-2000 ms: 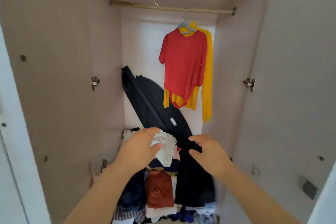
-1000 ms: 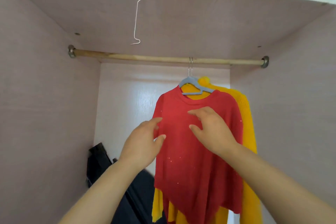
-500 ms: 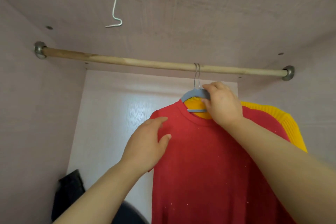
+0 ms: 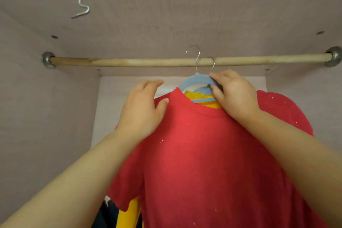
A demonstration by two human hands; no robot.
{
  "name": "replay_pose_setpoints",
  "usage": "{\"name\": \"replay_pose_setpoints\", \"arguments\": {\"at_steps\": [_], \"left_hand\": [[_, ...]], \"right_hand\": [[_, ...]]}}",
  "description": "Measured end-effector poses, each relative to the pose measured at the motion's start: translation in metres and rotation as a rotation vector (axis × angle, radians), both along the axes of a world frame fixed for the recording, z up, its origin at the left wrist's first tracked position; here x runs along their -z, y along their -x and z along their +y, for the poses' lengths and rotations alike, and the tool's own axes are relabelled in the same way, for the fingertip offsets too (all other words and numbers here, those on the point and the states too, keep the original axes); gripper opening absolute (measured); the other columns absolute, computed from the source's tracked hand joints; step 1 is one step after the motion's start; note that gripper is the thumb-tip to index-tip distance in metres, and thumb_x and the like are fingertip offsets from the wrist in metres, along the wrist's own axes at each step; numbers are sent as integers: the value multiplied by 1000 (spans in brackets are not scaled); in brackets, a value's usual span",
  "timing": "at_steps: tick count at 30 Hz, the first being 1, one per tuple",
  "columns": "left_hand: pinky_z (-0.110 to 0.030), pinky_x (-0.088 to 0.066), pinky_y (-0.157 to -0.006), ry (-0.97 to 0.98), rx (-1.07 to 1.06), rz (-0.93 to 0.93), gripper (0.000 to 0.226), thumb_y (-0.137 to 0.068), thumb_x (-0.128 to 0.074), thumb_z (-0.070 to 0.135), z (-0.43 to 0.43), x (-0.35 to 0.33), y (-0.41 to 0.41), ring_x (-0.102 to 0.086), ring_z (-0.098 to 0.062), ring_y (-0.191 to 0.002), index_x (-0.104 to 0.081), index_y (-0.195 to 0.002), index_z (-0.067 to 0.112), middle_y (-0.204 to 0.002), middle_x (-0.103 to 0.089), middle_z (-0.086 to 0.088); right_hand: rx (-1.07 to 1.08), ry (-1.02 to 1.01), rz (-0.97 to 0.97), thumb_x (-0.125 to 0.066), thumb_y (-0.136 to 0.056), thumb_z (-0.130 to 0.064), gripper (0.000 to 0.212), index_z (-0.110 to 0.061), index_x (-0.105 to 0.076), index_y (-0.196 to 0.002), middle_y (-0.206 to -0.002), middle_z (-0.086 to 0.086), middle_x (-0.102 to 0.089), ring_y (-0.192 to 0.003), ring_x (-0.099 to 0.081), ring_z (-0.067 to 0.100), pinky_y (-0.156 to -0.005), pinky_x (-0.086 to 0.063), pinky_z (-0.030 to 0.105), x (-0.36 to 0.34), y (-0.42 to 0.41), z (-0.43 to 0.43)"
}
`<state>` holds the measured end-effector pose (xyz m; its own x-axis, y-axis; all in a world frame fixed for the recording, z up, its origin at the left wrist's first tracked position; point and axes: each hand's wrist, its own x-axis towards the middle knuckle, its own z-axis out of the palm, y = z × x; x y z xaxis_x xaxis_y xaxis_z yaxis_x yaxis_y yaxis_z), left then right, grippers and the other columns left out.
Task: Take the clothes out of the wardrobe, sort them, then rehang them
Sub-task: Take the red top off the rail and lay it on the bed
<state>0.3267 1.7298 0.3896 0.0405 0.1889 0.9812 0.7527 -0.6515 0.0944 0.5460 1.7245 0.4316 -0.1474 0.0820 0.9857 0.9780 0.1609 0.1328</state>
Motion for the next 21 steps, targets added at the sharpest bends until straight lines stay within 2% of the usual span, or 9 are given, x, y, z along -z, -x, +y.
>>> {"name": "replay_pose_setpoints", "arguments": {"at_steps": [4,7,9,12,15,18,21], "left_hand": [[-36,-33,-103,-11,-50,-64,47,-90,-53,29,-9,11,17,-42,-22,-125,-43,-135,18,-133,-50,-4],[-38,-40,-96,48,-99,-74,45,-91,-49,32,-18,54,41,-51,-20,-114,-43,-135,22,-123,-57,-2],[-40,-45,-91,106,-145,-81,45,-88,-44,37,-28,94,61,-56,-20,-107,-48,-131,23,-117,-61,-1],[-36,-47,-83,208,-240,-91,44,-81,-47,32,-44,159,91,-62,-24,-99,-58,-121,20,-110,-66,-2],[-25,-43,-82,317,-304,-145,40,-79,-52,28,-62,220,116,-62,-17,-96,-62,-117,20,-106,-68,-1],[-12,-35,-80,396,-364,-183,37,-80,-54,28,-86,271,135,-52,-9,-97,-64,-115,19,-101,-69,0],[-9,-34,-81,463,-455,-223,35,-80,-56,24,-116,311,151,-52,-8,-98,-65,-114,18,-100,-70,0]], "right_hand": [[-161,-96,-125,-56,-80,-23,33,-14,-67,-111,-97,8,-65,-87,-63,31,-62,-50,33,23,40,4],[-304,-59,-149,-54,-78,-26,35,-15,-68,-108,-93,5,-65,-84,-63,28,-61,-54,33,66,75,9],[-407,-32,-133,-50,-78,-29,37,-15,-69,-106,-91,4,-65,-83,-59,19,-63,-48,27,102,96,12],[-560,63,-93,-48,-78,-28,38,-13,-69,-106,-92,4,-65,-83,-51,11,-67,-38,21,165,124,15],[-646,175,-92,-49,-80,-28,37,-15,-69,-107,-95,0,-65,-81,-58,13,-64,-43,22,228,151,11],[-745,247,-67,-51,-80,-27,34,-16,-70,-106,-95,-2,-66,-83,-58,10,-63,-46,21,282,174,1],[-869,327,-53,-52,-81,-26,33,-17,-70,-107,-95,-3,-66,-87,-56,8,-69,-44,17,325,197,-11]]}}
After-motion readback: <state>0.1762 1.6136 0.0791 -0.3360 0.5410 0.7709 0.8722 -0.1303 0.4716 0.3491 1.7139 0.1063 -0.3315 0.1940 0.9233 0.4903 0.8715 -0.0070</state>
